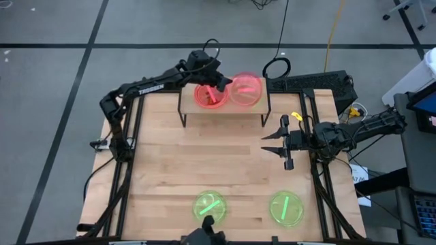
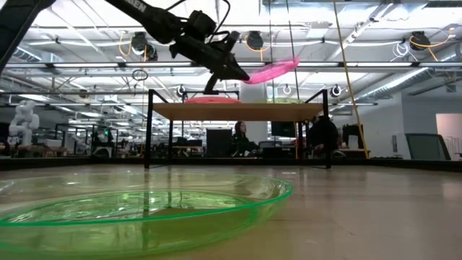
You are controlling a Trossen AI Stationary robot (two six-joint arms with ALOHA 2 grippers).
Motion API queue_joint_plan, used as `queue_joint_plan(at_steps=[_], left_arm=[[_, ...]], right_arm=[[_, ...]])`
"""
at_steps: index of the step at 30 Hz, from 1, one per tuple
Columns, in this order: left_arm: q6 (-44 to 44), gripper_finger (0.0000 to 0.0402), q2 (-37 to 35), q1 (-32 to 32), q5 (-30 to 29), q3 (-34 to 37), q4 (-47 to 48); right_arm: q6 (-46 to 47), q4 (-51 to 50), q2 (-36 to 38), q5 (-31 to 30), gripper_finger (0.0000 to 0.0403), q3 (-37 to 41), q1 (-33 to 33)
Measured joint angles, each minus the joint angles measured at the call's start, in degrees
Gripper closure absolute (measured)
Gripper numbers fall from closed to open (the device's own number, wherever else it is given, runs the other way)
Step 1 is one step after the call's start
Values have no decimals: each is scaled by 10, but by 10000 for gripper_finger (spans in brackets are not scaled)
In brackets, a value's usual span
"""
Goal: Place and stack plates onto a shelf
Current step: Stack the red plate on top of the green plate
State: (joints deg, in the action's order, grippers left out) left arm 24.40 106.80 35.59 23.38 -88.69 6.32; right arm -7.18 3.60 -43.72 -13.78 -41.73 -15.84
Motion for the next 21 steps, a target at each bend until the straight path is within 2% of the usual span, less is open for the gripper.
queue_joint_plan(at_steps=[7, 13, 21], left_arm=[[-11, 390, 1, 4, -30, 0, -12], [-19, 373, 1, -1, -32, 0, -12], [-31, 370, 1, -9, -68, 0, -12]], right_arm=[[4, 0, 0, -1, 273, 0, 0], [4, 3, 0, -1, 273, 0, 0], [4, 5, 0, -1, 273, 0, 0]])
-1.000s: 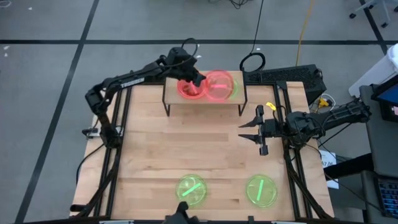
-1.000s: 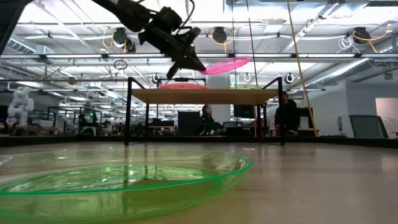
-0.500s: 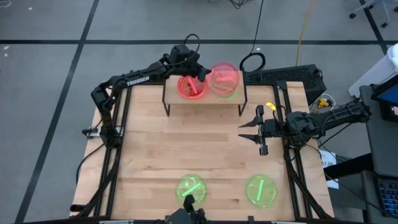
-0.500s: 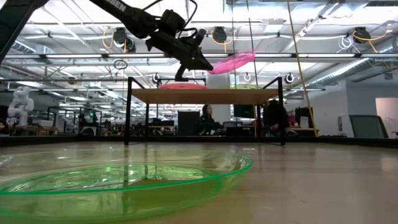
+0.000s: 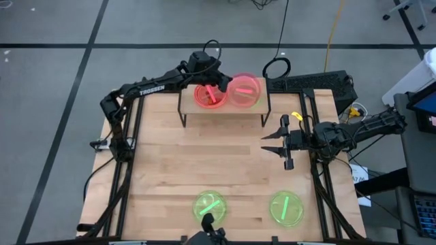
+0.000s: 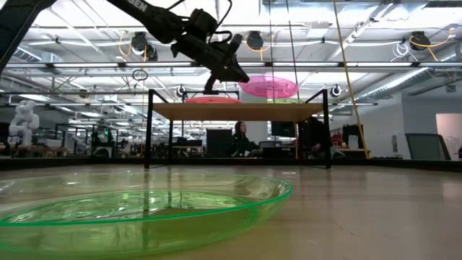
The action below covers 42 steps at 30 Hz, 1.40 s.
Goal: Place and stack plates onto a shelf
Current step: Stack the red plate on top of the green plate
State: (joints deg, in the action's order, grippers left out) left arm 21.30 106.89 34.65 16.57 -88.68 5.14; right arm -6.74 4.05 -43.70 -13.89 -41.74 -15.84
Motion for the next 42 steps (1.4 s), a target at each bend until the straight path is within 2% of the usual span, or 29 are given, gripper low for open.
queue_joint_plan(at_steps=[11, 42], left_arm=[[-36, 369, 0, -17, -99, 1, -18], [-47, 368, 0, -26, -106, 1, -22]], right_arm=[[0, 0, 0, 0, 273, 0, 0], [7, 5, 0, 0, 273, 0, 0]])
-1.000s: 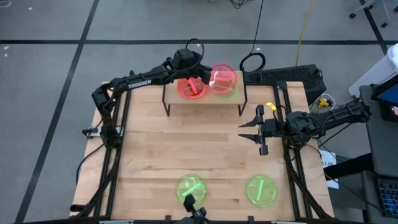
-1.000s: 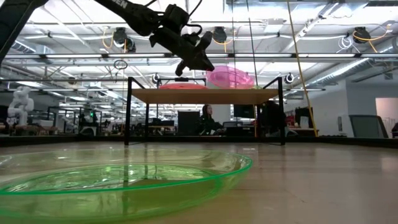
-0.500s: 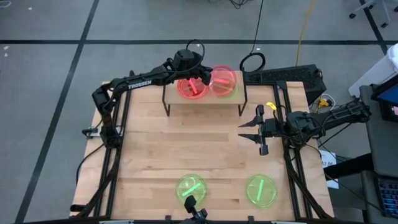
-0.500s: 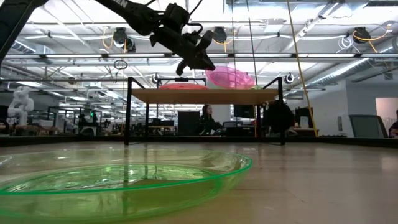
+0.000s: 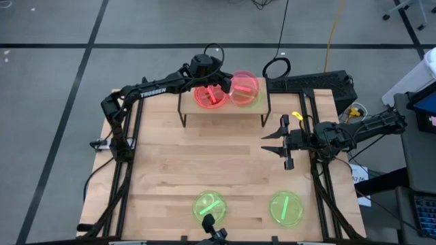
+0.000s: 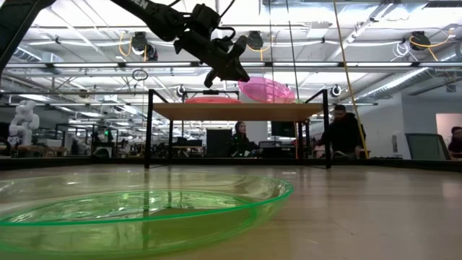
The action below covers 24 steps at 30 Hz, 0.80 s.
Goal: Place and stack plates onto a shelf
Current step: Stack the red plate on top of the green plate, then stack the right green plate on top of the pink plate
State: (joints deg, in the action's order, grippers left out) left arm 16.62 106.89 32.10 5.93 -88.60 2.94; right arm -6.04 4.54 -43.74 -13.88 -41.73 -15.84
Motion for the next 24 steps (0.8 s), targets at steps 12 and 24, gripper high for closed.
queue_joint_plan(at_steps=[12, 24], left_arm=[[0, 339, 0, 0, 0, 0, 0], [-25, 291, -5, 0, -16, 0, 0]], right_arm=[[0, 0, 0, 0, 273, 0, 0], [8, 0, 0, 2, 273, 0, 0]])
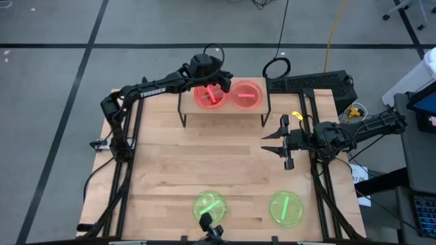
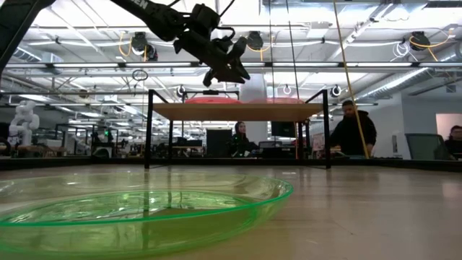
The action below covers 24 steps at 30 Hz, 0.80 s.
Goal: Place and stack plates onto a shelf
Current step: Stack the right green plate on top of the pink plate
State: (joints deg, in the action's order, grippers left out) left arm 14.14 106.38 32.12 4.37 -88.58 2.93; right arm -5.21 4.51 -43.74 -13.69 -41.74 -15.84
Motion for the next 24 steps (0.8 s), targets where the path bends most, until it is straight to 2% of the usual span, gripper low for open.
queue_joint_plan(at_steps=[6, 9, 13, 18, 21, 24], left_arm=[[-59, 291, -64, 1, 70, 1, 13], [-97, 291, -115, -12, 78, 1, 73], [-138, 291, -195, -34, 59, 1, 182], [-141, 291, -293, -77, 34, 4, 302], [-136, 291, -354, -119, 2, 44, 321], [-116, 291, -419, -161, -40, 121, 287]], right_arm=[[0, 0, 0, 0, 273, 0, 0], [0, 0, 0, 0, 273, 0, 0], [0, 0, 0, 0, 273, 0, 0], [0, -7, 0, 0, 273, 0, 0], [4, -12, 0, 0, 273, 0, 0], [28, -28, 0, 0, 273, 0, 0]])
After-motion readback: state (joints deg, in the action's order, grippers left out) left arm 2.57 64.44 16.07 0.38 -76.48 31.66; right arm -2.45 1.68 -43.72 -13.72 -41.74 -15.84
